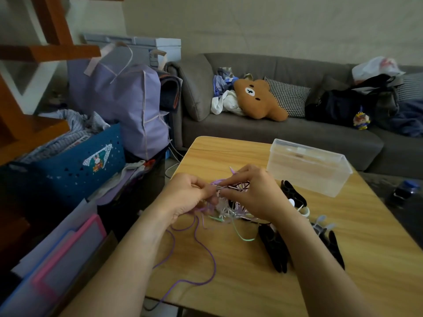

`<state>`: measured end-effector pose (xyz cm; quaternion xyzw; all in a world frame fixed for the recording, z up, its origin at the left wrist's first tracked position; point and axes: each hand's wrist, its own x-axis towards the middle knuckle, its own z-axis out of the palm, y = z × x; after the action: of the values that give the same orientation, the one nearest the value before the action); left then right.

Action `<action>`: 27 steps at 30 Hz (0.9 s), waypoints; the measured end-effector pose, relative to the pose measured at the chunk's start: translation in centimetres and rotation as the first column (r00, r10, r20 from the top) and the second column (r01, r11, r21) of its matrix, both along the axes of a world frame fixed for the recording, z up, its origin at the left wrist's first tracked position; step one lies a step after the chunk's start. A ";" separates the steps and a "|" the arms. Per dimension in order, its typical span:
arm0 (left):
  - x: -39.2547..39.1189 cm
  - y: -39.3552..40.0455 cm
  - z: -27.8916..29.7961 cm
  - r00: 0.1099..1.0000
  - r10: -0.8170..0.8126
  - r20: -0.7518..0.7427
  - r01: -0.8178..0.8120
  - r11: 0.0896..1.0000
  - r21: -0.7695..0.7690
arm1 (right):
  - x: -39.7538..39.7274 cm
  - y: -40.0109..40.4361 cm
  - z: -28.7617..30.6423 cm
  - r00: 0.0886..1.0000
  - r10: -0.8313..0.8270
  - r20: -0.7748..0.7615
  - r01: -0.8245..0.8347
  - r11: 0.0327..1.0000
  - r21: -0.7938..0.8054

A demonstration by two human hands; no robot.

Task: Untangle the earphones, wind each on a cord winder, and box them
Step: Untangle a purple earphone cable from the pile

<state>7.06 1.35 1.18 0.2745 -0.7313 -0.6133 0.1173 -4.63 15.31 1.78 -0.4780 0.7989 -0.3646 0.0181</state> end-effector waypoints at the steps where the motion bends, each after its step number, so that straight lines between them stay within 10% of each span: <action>1: 0.0 0.0 -0.1 1.000 0.004 -0.027 -0.004 1.000 -0.007 | -0.1 0.0 -0.1 1.000 -0.022 -0.020 0.022 1.000 0.017; 13: -2.1 0.4 -0.6 0.956 0.184 -0.229 -0.136 0.968 0.211 | -0.1 -1.2 -2.0 0.870 -0.386 -0.306 0.262 0.889 -0.375; 27: -3.0 -0.6 -1.3 0.984 0.048 -0.171 -0.116 0.905 -0.410 | -1.5 -0.8 -2.5 0.910 -0.411 -0.055 0.373 0.869 -0.325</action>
<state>4.02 0.75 -0.09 0.2244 -0.8219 -0.4565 0.2564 -6.13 14.52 -0.68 -0.3240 0.8123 -0.4504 -0.1800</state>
